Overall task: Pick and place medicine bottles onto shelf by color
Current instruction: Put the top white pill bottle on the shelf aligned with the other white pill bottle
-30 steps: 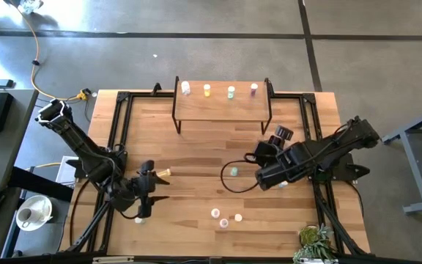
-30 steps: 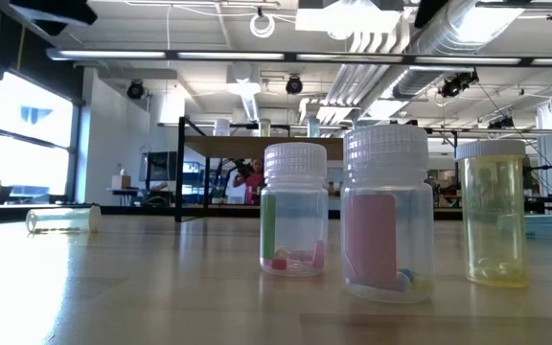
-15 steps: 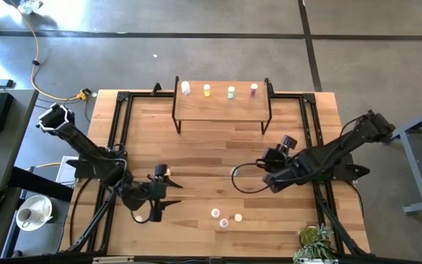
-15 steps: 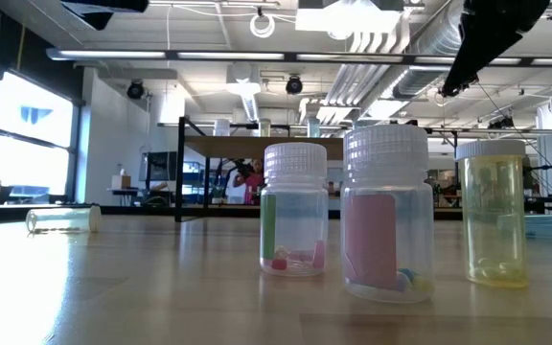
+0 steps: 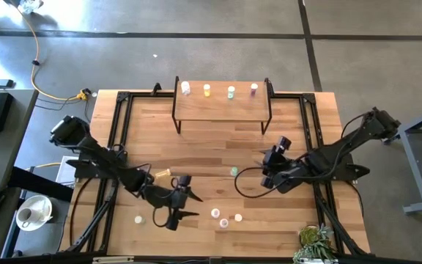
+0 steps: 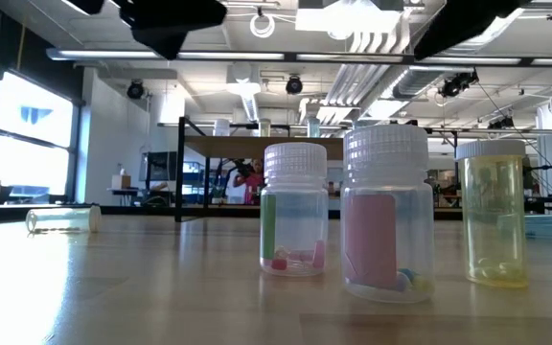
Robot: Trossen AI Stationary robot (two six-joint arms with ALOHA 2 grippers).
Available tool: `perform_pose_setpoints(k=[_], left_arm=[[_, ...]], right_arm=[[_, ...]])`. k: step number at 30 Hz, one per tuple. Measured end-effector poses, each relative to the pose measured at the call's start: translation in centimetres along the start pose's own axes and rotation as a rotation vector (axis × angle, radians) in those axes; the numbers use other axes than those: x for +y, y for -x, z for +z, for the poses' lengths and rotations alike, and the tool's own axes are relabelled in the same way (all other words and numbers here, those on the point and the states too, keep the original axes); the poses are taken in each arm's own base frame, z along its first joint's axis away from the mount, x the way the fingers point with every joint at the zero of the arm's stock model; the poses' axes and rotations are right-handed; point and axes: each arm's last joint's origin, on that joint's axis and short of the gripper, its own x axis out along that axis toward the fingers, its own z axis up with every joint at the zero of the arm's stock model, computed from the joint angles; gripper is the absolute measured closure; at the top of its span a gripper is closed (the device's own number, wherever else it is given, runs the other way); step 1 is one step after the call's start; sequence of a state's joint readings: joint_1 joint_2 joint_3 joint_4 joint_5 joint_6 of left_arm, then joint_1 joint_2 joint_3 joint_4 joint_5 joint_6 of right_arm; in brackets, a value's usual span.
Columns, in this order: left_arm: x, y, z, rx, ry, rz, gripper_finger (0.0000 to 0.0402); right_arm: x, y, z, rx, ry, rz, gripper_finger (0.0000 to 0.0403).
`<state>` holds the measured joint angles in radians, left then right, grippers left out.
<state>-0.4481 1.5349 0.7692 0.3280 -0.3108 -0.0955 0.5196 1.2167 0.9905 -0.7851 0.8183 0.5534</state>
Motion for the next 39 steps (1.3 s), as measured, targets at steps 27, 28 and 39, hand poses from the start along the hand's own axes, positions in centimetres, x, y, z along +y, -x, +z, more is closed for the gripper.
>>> perform_pose_setpoints(k=[27, 28, 39], left_arm=[[2.8, -3.4, -1.4, 0.005, 0.038, -0.214, 0.0195], [2.9, -3.4, -1.4, 0.003, 0.038, -0.197, 0.0195], [3.2, -4.2, -2.3, 0.023, 0.093, -0.097, 0.0195]], right_arm=[[0.9, 0.5, 1.3, -0.150, 0.005, -0.003, 0.0224], [0.9, 0.5, 1.3, -0.149, 0.005, -0.002, 0.0224], [1.0, 0.5, 1.2, -0.152, 0.001, -0.001, 0.0224]])
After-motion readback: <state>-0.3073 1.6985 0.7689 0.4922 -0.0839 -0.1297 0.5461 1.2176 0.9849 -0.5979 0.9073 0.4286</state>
